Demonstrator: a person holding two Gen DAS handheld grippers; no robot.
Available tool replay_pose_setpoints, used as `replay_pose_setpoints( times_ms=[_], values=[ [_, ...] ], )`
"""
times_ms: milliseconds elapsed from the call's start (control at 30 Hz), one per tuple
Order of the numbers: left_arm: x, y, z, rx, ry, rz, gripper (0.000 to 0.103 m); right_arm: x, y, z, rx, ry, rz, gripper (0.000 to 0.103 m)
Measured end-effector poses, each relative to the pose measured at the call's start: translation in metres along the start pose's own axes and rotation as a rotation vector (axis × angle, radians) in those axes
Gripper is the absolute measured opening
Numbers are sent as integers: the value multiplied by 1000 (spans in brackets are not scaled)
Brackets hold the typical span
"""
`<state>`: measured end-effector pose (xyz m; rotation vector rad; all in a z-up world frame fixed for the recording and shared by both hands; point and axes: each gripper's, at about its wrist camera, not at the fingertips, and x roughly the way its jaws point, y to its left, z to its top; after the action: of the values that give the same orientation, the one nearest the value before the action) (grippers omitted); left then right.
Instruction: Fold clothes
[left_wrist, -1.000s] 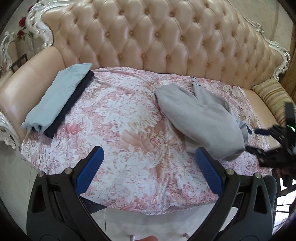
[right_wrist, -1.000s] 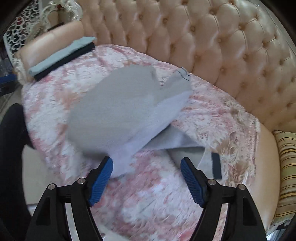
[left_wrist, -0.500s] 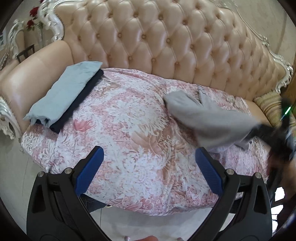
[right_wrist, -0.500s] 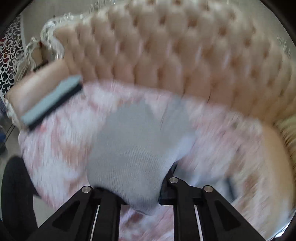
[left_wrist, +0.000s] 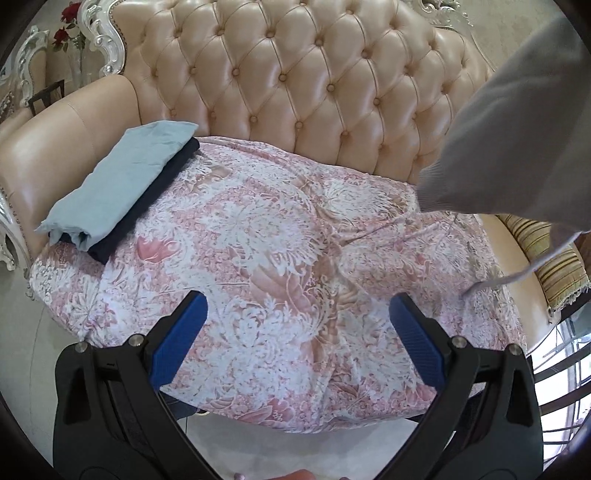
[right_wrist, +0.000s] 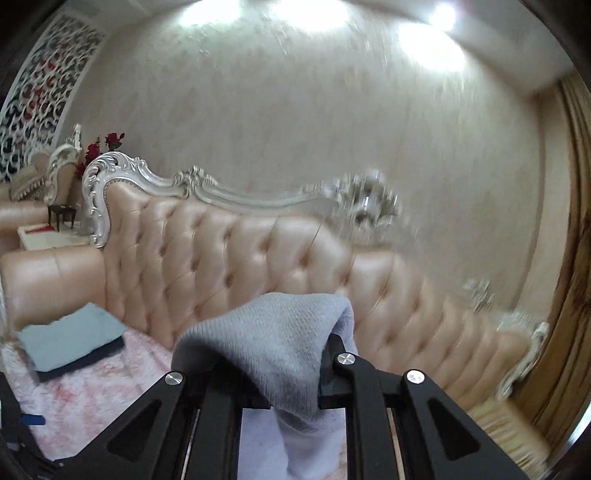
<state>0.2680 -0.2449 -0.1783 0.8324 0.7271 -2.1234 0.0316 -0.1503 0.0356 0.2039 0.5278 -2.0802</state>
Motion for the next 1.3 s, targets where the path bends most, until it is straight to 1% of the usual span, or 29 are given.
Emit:
replay_pose_setpoints(
  times_ms=[133,167,233,300,333,367,400,467,500,533,567,600,667,767,867,900,933,967,1033,1067,1100,1133,1167,1200,1233,1300],
  values=[
    [-2,-2,-2,8,0,-5,100,-22,7,34,-57,-72,-69,14],
    [-2,-2,-1,8,-3,-1,100,-8,4,27,-38,-23,-43,14],
    [-3,1,0,2,-5,6,100,40,-4,-9,28,136,28,14],
    [-4,4,0,-2,-5,11,100,79,-13,-48,78,281,46,14],
    [-4,4,0,-2,-5,13,100,107,-18,-81,99,387,40,14],
    [-3,3,0,4,-3,15,100,121,-21,-102,109,447,20,15],
    [-2,1,-1,10,-1,16,100,132,-27,-123,124,504,3,16],
    [2,-4,-3,25,8,16,99,147,-43,-171,199,621,19,18],
    [5,-7,-4,31,13,12,100,149,-50,-188,234,651,26,20],
    [10,-12,-6,40,20,3,100,147,-56,-209,256,678,20,25],
    [15,-19,-9,52,25,-11,100,144,-59,-221,273,697,27,31],
    [20,-26,-12,67,27,-26,99,141,-62,-233,289,716,35,35],
    [35,-48,-20,125,25,-79,99,131,-67,-254,335,739,68,49],
    [62,-88,-39,249,19,-161,99,114,-71,-280,402,760,116,56],
    [93,-126,-63,347,72,-220,99,89,-71,-294,483,739,157,59],
    [102,-136,-70,365,91,-225,99,78,-72,-297,511,730,161,60],
    [112,-147,-77,383,110,-225,97,67,-72,-300,538,721,163,64],
    [121,-156,-83,400,123,-220,93,58,-73,-303,552,718,160,66],
    [137,-167,-90,434,140,-183,88,42,-73,-307,568,716,156,68],
    [148,-172,-92,458,153,-155,77,36,-73,-309,570,718,155,68],
    [158,-178,-95,483,167,-126,60,33,-73,-310,563,721,152,69],
    [168,-184,-97,507,181,-98,51,31,-73,-311,554,724,148,69],
    [176,-187,-96,524,182,-68,29,29,-72,-312,546,727,144,70],
    [178,-186,-89,511,177,-63,25,27,-72,-313,538,730,140,70],
    [175,-180,-79,478,180,-90,24,27,-72,-315,539,732,134,70],
    [159,-169,-59,423,162,-146,22,28,-75,-315,540,727,142,71]
  ],
)
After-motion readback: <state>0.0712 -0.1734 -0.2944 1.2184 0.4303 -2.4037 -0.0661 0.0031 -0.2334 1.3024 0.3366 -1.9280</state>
